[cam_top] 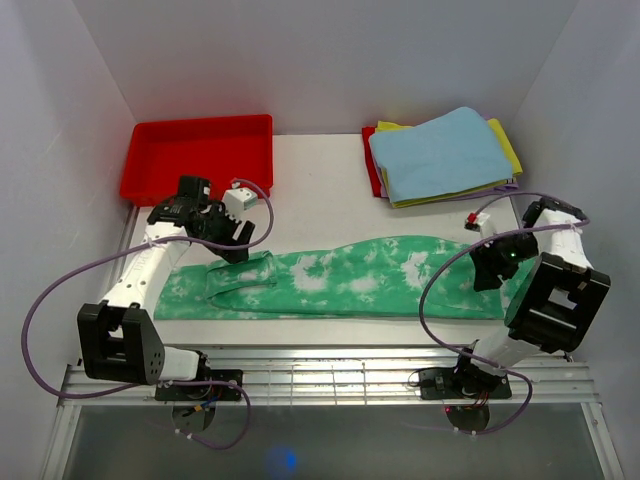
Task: Fold and stack the trousers
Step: Fold the trousers
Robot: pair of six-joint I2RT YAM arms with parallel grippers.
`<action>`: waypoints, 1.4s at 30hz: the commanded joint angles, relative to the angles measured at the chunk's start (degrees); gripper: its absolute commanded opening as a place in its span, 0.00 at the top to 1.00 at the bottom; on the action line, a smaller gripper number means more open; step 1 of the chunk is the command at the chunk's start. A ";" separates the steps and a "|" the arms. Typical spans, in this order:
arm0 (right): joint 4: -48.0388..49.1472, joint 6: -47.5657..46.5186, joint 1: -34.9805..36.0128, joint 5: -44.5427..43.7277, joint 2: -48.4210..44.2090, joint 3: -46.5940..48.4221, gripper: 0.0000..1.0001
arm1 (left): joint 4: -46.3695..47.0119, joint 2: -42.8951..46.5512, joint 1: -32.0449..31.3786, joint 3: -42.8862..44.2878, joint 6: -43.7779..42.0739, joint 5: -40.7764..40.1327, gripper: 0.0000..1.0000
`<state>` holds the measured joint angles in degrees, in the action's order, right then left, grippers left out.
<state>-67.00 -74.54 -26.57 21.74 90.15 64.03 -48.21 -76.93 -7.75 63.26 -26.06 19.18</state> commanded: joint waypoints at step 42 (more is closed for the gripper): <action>30.35 34.64 72.53 -9.08 -4.46 -13.67 0.63 | -24.48 -19.14 -0.24 21.72 -44.24 21.43 0.12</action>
<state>-38.24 -40.77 45.78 12.84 85.58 50.52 -68.53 -96.23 -6.07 81.93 -59.96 37.45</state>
